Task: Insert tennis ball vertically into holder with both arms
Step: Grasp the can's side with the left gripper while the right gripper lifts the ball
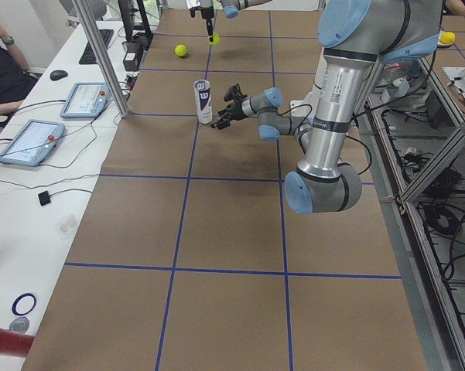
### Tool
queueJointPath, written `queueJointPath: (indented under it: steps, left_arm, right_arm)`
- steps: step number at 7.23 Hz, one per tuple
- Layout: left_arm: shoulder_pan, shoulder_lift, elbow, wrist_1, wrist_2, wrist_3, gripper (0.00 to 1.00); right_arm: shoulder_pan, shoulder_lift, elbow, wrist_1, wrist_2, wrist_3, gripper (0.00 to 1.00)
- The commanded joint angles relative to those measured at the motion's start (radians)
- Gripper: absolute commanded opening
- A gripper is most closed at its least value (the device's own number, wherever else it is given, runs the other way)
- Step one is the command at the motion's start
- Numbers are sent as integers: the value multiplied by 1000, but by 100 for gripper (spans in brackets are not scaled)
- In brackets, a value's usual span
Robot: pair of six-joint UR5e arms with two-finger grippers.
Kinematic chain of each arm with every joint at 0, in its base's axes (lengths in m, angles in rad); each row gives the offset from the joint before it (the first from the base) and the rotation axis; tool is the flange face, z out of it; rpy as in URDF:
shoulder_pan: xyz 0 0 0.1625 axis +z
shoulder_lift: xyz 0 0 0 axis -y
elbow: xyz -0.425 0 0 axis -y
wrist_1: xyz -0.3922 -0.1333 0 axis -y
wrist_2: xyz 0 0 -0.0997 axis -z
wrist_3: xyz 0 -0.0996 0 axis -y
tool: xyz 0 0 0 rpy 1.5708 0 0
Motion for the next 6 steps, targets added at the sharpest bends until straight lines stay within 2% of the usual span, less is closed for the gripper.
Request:
queueJointPath:
  steps: [1, 2, 4, 6]
  left_arm:
    - [61, -73, 62, 0, 60, 0, 97]
    - [78, -135, 112, 0, 70, 0, 97]
    - [79, -184, 146, 2, 67, 24, 99]
    - [79, -259, 238, 0, 70, 23, 99]
  right_arm:
    - [35, 98, 7, -3, 68, 178, 0]
    - [33, 151, 7, -3, 69, 277, 0]
    - [25, 200, 7, -5, 75, 343, 0]
    - [-8, 260, 7, -2, 74, 469, 0]
